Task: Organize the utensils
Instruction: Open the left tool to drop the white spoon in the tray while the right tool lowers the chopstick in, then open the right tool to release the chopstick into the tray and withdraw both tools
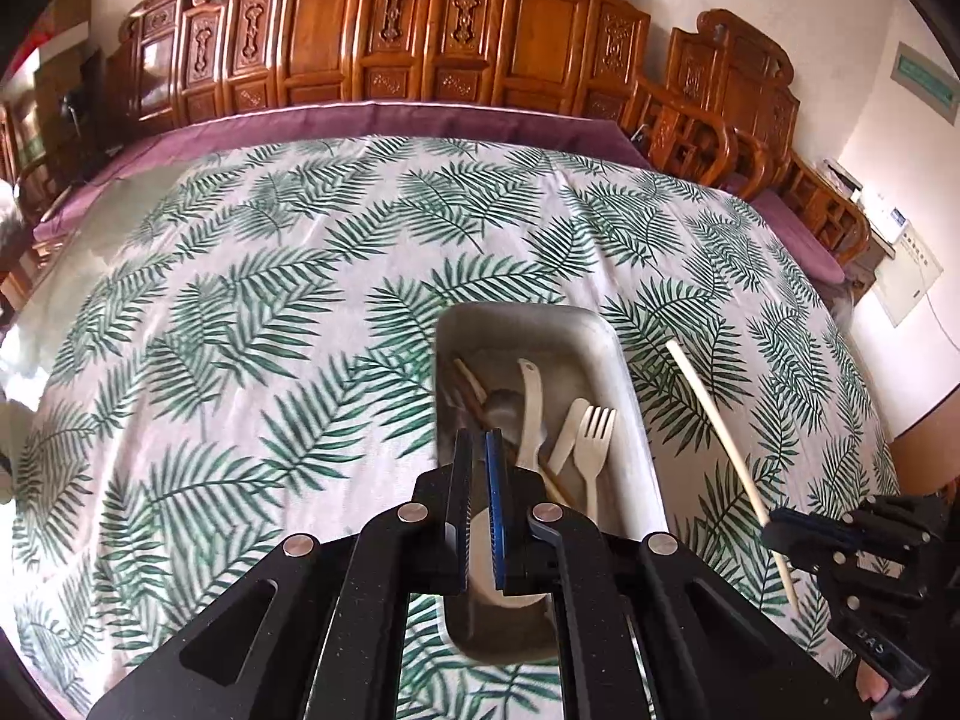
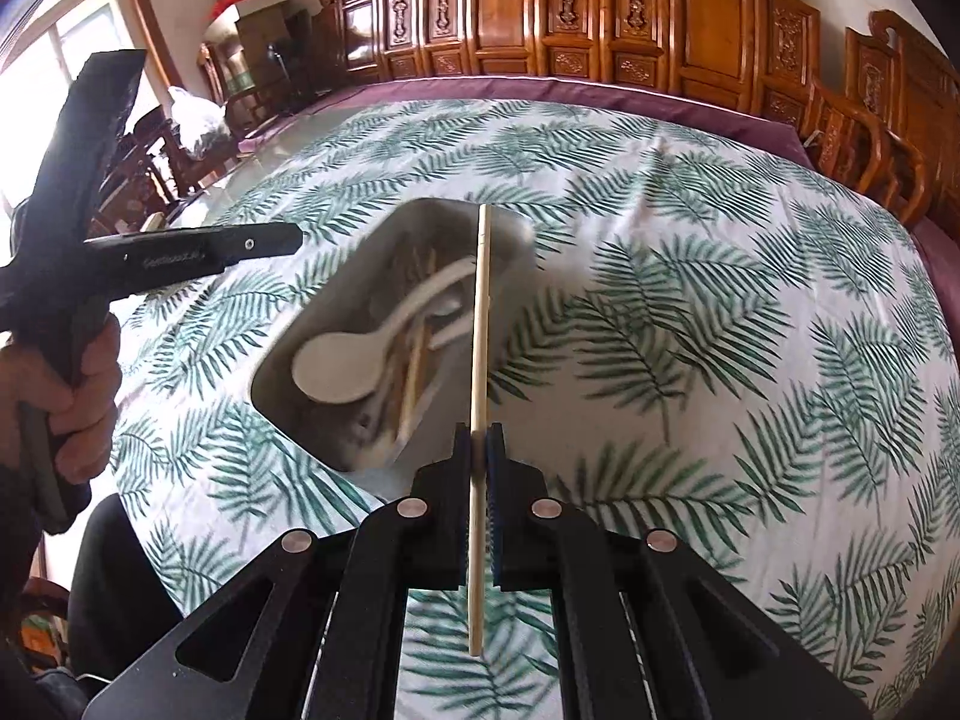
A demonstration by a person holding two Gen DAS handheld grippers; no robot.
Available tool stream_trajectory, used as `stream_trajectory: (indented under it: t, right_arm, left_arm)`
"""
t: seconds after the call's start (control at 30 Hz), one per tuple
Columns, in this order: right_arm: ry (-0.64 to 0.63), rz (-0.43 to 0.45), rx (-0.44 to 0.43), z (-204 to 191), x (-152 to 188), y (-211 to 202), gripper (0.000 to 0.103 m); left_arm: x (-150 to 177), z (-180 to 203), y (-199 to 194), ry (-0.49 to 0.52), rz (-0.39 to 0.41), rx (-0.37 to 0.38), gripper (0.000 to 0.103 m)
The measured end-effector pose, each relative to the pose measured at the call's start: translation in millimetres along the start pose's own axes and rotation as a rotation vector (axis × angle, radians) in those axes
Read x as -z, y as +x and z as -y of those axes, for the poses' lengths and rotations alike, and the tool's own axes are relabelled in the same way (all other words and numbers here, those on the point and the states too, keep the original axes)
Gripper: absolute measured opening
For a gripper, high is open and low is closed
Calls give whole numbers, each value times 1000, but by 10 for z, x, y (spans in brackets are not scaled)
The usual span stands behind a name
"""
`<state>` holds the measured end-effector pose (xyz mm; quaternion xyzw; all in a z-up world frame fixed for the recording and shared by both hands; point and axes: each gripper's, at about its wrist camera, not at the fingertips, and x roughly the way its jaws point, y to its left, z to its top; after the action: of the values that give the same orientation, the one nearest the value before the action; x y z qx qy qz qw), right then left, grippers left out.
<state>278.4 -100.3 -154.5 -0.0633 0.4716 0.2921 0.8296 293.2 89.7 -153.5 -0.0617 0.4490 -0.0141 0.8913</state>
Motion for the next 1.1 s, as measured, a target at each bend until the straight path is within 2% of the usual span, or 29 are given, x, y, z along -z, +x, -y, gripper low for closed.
stream_trajectory:
  t: [0.07,0.13,0.2,0.27,0.37,0.43,0.5,0.63,0.67,0.83,1.1]
  right_arm:
    - [-8,1,-12,-103,-66,51,6]
    - [-11,-1,-14,-179,-120,99,6]
    - [-13,-9,-6,-260,-181,161,6]
    - [-17,-12,-7,-324,-226,203,6]
    - [-24,-20,-7,-415,-289,281,6]
    - [-21,-24,-14,-446,-322,327,6]
    - [-15,-27,-21,-477,-350,362,6]
    - [9,-37,-33,-502,-413,478,6]
    - [15,-38,-34,-504,-428,504,6]
    - [40,-48,-29,-498,-491,624,6]
    - [72,-39,-30,-446,-527,720,7]
  left_arm:
    - [19,-60,-67,2,10,-6,6]
    - [37,-116,-128,4,21,-12,18]
    - [66,-180,-191,3,30,-11,24]
    - [101,-229,-244,8,35,-20,24]
    - [150,-306,-315,9,43,-32,30]
    - [184,-368,-374,4,55,-33,40]
    - [213,-424,-412,1,61,-41,43]
    - [259,-492,-463,-6,70,-53,62]
    - [269,-499,-478,-8,73,-56,70]
    - [301,-503,-556,4,96,-64,85]
    - [349,-469,-601,21,106,-76,91]
